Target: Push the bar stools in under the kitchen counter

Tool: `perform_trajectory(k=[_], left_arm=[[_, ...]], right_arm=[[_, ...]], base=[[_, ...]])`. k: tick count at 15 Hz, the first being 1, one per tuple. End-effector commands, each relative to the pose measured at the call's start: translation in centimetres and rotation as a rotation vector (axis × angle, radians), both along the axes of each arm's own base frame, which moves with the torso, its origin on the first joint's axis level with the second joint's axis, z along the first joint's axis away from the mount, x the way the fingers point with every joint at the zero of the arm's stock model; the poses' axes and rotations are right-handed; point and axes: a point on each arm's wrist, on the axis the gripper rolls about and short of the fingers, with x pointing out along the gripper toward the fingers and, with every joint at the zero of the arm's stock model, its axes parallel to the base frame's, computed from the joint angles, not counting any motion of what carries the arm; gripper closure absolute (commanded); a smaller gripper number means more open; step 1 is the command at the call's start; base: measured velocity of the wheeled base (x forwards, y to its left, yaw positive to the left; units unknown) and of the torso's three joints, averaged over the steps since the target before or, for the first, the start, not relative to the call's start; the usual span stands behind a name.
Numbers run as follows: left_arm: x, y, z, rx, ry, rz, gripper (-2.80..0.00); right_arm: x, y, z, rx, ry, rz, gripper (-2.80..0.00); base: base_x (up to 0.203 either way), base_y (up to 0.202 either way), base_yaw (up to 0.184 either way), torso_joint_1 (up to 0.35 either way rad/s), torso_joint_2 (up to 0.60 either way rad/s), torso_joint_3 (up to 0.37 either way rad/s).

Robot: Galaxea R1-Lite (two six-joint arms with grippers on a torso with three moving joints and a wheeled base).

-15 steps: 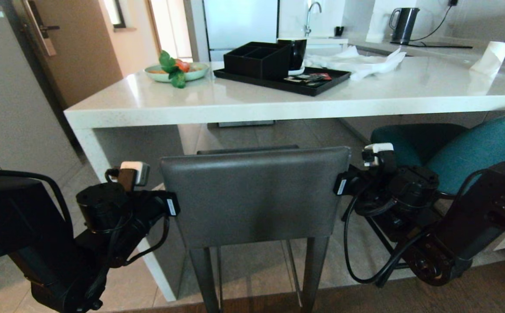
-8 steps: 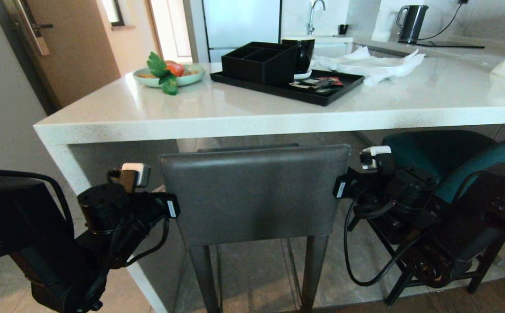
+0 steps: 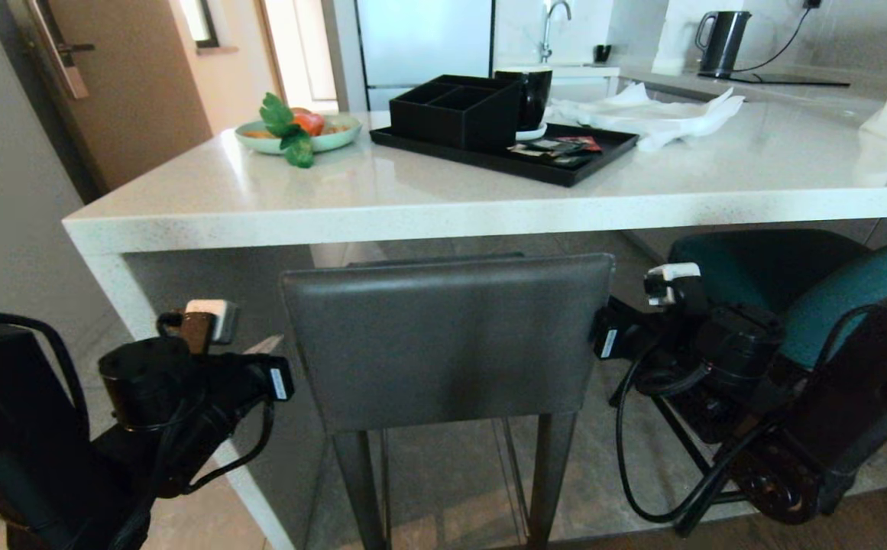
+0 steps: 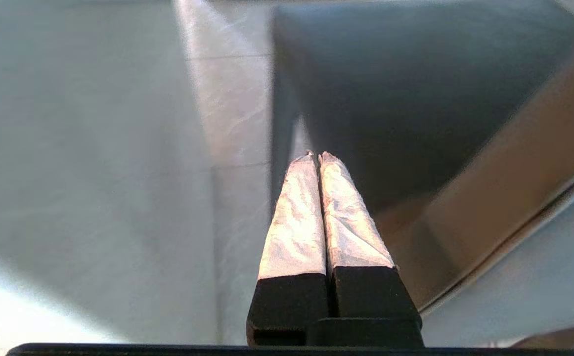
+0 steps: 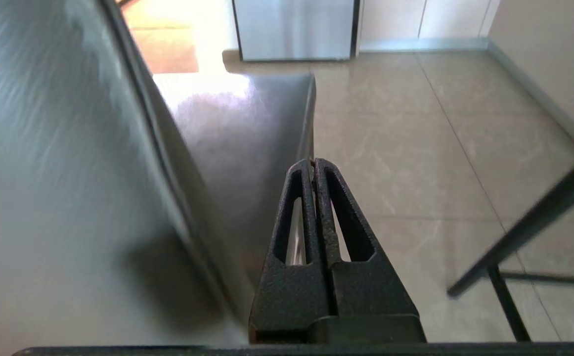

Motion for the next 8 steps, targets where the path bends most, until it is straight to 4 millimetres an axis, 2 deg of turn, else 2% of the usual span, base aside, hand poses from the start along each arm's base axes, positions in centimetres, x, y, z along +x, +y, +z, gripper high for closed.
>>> perform_trajectory(k=[1,3,6,8], left_arm=[[-1.4,0.9,1.1,-0.009,-0.026,0.018,0.0],[-3.4,1.6,2.6,-0.026,-0.062,0.024,0.0],[-7.4,2.6,5.4,-0.056,-0.164,0.021,0.0],[-10.1,3.3,6.9,-0.071,-0.239,0.022,0.0]], right_arm=[[-1.4,-0.6,1.0,0.016,-0.012,-0.001,0.0],[-3.9,-1.5,2.3,0.038,-0.016,0.001,0.0],[-8.9,-3.4,4.7,0.062,-0.059,0.002,0.0],[-12.5,-4.8,5.5,0.074,-0.085,-0.016,0.0]], base=[[0.0,0.0,0.0,0.0,0.0,0.0],[0.0,0.0,0.0,0.0,0.0,0.0],[0.0,0.0,0.0,0.0,0.0,0.0],[0.0,0.0,0.0,0.0,0.0,0.0]])
